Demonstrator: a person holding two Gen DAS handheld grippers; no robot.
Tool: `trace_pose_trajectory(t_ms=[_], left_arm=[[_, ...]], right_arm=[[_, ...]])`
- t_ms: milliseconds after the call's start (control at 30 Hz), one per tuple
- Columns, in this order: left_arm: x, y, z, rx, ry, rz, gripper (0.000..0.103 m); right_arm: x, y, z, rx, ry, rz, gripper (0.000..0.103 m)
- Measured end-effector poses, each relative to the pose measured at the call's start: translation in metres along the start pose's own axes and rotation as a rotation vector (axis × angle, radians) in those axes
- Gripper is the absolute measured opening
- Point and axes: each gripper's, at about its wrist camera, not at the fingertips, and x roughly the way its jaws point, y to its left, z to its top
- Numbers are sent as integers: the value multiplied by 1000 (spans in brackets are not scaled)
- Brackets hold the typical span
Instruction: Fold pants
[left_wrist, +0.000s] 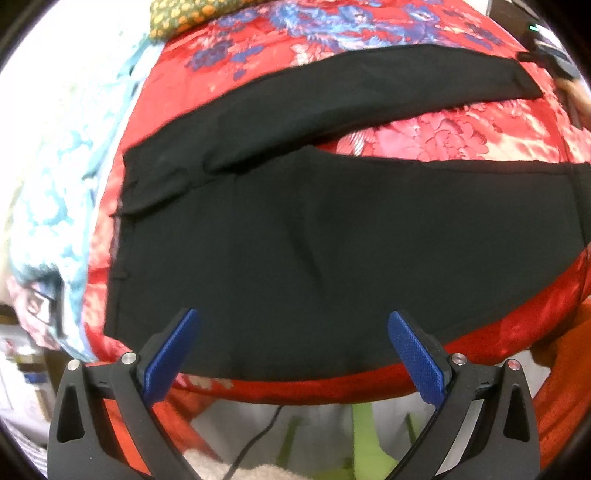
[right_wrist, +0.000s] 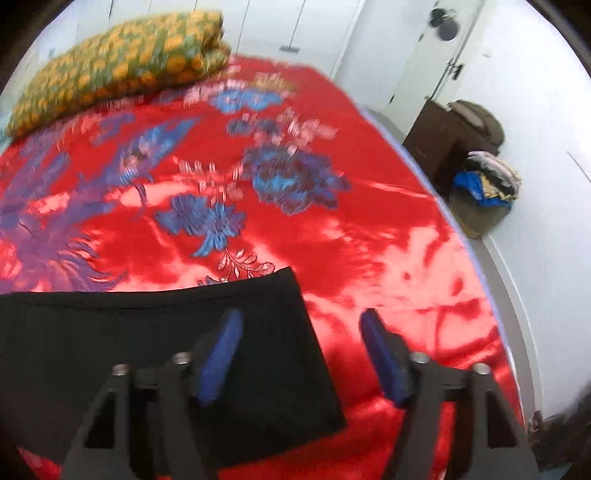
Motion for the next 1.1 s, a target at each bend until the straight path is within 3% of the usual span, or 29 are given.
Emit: trace_pose_trajectory(t_ms=[100,200,400,467,533,567,633,667,700,733,867,1033,1100], left_arm=[[17,28,0,-107,52,-49,102],[12,53,-8,-184,36,-83,102],[-4,55,-25,-181,3,-116,102],[-10,48,-25,-162,-6,-133,102],[-22,39,-26,-135,-30,-135,102],[-27,35,-27,-121,-43,-131,102],[-37,31,-28,-96,-65,-117,102],[-42,30,-30,-90,-73,-111,102],[-47,30,-31,-87,-79,-106,102],[-51,31,-33,-87,-86,-103,102],[-59,34,-42,-95,-115,-89,102],[-46,31,-42,-83,-68,-138,102],[-49,33,-42,-77,-85,-135,102]], right_arm=[[-49,-6,-19,15,-8,87,83],[-90,-28,-59,40,21,179,91],[-107,-119,-185,217,267,229,91],[-106,-129,-222,239,359,260,91],[-105,-129,-246,235,387,284,90],[-103,-126,-256,241,394,321,88],[-96,-120,-266,240,425,361,65],[-98,-116,-266,213,418,343,33],[-102,-114,-264,197,414,335,15],[-111,-115,-262,219,408,367,14],[-153,-117,-265,132,412,307,13],[-136,-121,-300,170,513,243,14],[-135,-116,-297,183,490,207,28]])
